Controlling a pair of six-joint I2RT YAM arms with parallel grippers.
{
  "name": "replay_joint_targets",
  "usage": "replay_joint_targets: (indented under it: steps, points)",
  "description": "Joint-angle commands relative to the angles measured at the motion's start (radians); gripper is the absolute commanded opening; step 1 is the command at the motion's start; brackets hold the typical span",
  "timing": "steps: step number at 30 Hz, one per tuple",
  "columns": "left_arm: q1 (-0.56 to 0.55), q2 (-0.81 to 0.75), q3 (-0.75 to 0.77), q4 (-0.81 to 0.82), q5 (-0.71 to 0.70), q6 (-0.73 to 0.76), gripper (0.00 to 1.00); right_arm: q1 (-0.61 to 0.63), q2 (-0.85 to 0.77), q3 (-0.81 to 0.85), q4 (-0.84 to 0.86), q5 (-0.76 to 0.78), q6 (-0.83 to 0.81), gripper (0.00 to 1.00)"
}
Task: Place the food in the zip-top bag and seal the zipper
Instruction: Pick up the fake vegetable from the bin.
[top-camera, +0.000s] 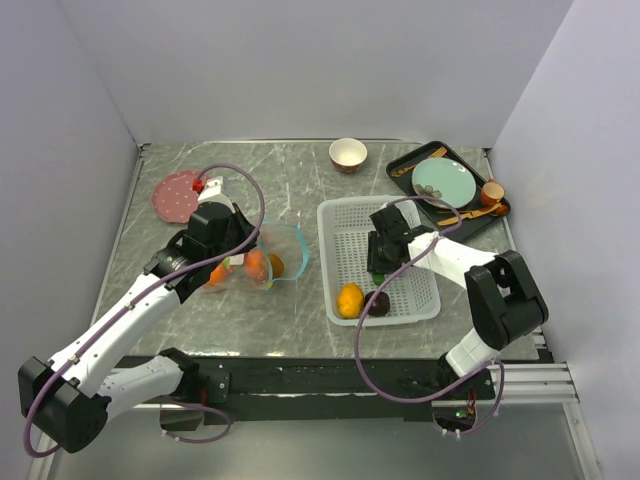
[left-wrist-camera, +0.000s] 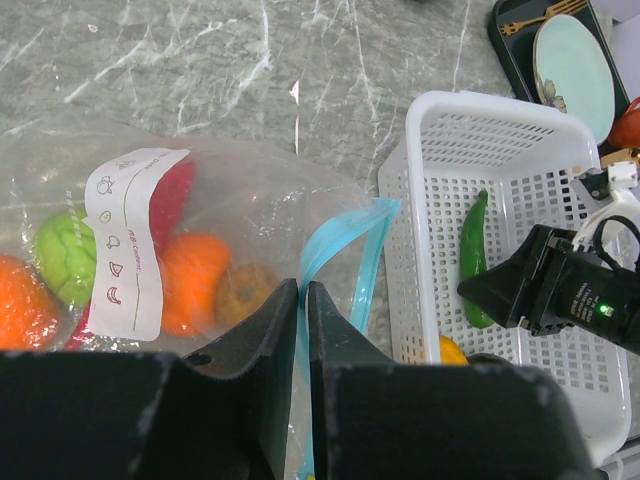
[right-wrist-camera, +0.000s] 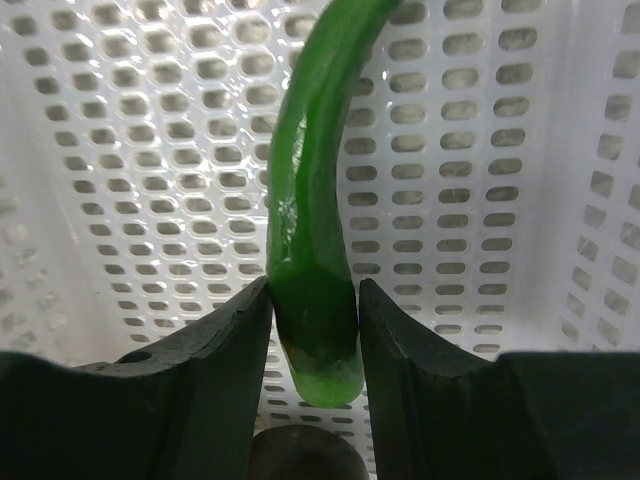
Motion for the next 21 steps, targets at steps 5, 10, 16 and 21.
replay_joint_targets:
  steps: [5, 10, 16, 21]
  points:
    - [0.004, -0.011, 0.012, 0.026, -0.009, -0.002, 0.15, 0.015, 0.013, 0.029, -0.013, 0.008, -0.013, 0.38]
    - [0.004, -0.012, 0.01, 0.029, -0.011, -0.002, 0.15, 0.016, -0.027, 0.041, -0.028, 0.018, -0.005, 0.28]
    - [0.005, -0.009, 0.013, 0.024, -0.012, 0.0, 0.15, 0.019, -0.129, 0.047, -0.025, 0.017, -0.002, 0.25]
    - [0.004, -0.006, 0.012, 0.04, 0.0, -0.005, 0.15, 0.019, -0.212, 0.049, 0.007, -0.09, 0.001, 0.25]
